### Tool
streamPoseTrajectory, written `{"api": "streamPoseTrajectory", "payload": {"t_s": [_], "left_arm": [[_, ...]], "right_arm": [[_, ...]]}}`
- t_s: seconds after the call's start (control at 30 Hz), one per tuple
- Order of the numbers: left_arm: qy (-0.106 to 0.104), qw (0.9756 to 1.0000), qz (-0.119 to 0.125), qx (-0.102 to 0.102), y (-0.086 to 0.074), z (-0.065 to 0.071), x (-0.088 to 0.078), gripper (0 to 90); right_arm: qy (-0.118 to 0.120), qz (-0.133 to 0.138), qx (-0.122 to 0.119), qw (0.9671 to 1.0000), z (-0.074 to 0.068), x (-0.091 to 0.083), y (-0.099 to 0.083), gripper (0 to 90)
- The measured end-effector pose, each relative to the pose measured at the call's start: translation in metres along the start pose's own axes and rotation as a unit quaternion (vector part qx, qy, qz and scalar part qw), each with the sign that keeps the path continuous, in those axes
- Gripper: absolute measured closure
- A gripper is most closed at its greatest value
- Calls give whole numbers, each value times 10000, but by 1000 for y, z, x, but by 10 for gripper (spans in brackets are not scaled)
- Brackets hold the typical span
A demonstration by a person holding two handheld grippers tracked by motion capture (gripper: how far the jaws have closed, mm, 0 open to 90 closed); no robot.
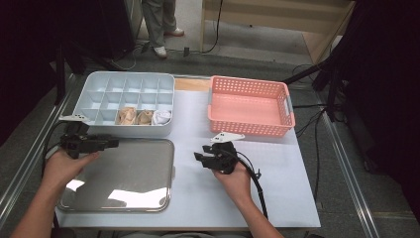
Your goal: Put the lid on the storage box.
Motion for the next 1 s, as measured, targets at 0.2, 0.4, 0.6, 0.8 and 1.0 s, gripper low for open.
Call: {"api": "streamPoseTrajectory", "payload": {"t_s": [0.2, 0.4, 0.6, 0.8, 1.0], "left_arm": [[54, 9999, 100, -54, -14, -10, -8, 494], [63, 9998, 131, -152, -27, -18, -16, 493], [150, 9996, 154, -209, -33, -26, -19, 495], [214, 9992, 155, -284, -38, -32, -19, 498], [286, 9992, 142, -257, -43, -35, -21, 504]], "right_arm": [[-25, 75, 47, 10000, -3, 1, 4, 559], [-48, 45, 160, 9998, -8, 8, 2, 555], [-81, -24, 236, 9997, -17, 17, -3, 555], [-189, -66, 291, 9994, -23, 24, -6, 555], [-231, -83, 301, 9992, -31, 30, -8, 557]]}}
Point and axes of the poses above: each handheld gripper's, and its own axes: x roughly forward along the jaws, y roughly out of its top, z roughly to its right, the point moved 4 cm from there along x, roughly forward along the jaws, and after that the axes turned 13 degrees about -z, right-handed, at the moved point
